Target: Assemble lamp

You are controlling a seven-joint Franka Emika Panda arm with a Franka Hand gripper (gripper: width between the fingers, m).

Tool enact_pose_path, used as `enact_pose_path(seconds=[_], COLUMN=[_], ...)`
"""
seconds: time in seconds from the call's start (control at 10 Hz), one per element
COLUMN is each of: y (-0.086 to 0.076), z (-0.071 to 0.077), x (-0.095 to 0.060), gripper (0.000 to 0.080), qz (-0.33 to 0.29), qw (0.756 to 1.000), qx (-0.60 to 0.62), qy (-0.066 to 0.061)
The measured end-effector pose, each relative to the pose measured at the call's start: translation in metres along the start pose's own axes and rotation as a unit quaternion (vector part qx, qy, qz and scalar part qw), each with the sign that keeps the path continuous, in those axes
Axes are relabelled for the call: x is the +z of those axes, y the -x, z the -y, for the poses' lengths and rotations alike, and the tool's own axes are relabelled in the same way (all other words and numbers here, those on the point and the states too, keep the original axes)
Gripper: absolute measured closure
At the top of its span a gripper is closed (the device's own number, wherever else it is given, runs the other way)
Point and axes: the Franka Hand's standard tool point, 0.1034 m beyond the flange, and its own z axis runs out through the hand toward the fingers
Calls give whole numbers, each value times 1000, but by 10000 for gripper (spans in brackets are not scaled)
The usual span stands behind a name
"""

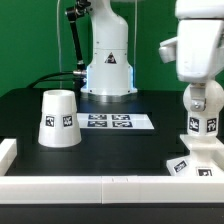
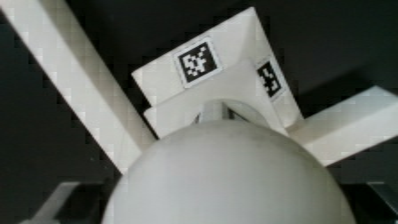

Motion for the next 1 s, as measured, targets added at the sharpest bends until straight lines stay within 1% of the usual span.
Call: enact_pose_path(seconds=[0.2,0.4,0.7,0.8,1.0], y=[-2,-3,-3,-3,-2], z=[-1,-1,0,0,-1], x=[0,1,1,1,1], gripper=[222,222,220,220,220], qz=[-11,-13,-13,-13,-14], qw=[996,987,954,937,919], qx=[92,162,301,350,394], qy=[8,7,4,4,2])
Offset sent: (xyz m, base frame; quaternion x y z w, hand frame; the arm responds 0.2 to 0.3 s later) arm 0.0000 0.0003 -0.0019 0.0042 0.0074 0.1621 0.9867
